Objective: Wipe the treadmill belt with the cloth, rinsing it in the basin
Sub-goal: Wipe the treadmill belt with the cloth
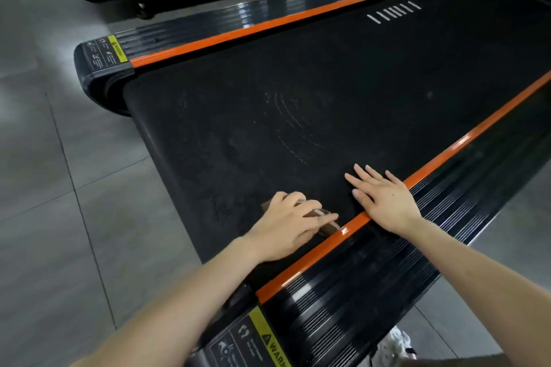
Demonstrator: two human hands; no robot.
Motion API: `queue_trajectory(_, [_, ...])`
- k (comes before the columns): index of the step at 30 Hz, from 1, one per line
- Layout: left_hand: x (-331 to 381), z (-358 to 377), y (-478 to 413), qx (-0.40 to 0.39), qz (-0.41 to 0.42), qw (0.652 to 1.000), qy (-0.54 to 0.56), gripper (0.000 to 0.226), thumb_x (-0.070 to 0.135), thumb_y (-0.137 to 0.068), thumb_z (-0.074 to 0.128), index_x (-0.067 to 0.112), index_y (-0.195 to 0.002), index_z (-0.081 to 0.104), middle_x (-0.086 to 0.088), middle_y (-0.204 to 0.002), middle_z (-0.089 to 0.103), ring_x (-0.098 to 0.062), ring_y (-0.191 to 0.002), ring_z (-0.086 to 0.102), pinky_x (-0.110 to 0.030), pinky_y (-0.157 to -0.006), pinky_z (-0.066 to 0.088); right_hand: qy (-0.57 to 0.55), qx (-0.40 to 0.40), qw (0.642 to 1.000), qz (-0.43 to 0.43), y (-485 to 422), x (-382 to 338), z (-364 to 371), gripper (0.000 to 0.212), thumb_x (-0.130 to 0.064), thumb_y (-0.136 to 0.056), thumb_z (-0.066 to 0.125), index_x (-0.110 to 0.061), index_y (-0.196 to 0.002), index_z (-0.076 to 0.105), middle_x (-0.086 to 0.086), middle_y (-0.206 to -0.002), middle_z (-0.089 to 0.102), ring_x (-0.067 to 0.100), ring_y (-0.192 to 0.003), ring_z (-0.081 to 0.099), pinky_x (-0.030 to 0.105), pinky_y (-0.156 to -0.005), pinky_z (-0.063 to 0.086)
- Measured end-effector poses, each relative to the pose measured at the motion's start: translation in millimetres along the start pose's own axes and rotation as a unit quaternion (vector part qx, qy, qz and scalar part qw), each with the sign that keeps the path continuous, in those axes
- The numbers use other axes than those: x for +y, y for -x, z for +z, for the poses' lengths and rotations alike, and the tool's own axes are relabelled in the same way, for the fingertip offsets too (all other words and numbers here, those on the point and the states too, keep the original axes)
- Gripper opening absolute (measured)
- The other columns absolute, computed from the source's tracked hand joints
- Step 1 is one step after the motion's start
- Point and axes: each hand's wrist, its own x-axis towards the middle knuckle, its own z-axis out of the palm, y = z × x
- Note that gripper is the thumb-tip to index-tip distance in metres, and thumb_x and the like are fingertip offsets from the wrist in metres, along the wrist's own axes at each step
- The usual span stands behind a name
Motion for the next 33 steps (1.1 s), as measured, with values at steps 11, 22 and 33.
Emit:
queue_trajectory(11, [-14.3,-43.6,128.1,-0.1,0.017,0.993,0.057,0.041,0.035,-0.1,0.029,0.047,-0.138,0.035,0.017,-0.129,0.043,-0.011,-0.107,0.035,-0.026,-0.091,0.025,-0.012,0.004,1.0,-0.003,1.0,0.8,1.8,0.046,-0.041,-0.101,0.021,-0.035,-0.146,0.026,-0.01,-0.156,0.014,0.009,-0.145,0.006,0.036,-0.119,0.005])
queue_trajectory(22, [-63.6,-17.8,7.8,0.002,-0.101,0.992,-0.081,0.043,0.029,-0.094,0.04,0.03,-0.137,0.046,-0.002,-0.122,0.055,-0.026,-0.103,0.049,-0.043,-0.078,0.04,-0.01,0.0,1.0,-0.018,-16.0,-37.9,-8.5,0.065,-0.056,-0.091,0.005,-0.032,-0.146,0.027,-0.005,-0.157,0.014,0.016,-0.146,0.006,0.043,-0.116,-0.004])
queue_trajectory(33, [-93.8,-32.3,98.6,0.05,-0.213,0.972,-0.082,0.046,0.026,-0.094,0.035,0.028,-0.14,0.035,-0.005,-0.139,0.049,-0.028,-0.128,0.043,-0.047,-0.105,0.033,0.05,0.05,0.996,-0.05,-76.2,-130.1,21.6,0.071,-0.058,-0.09,-0.007,-0.028,-0.148,0.02,0.012,-0.156,0.017,0.037,-0.144,0.01,0.058,-0.114,0.005])
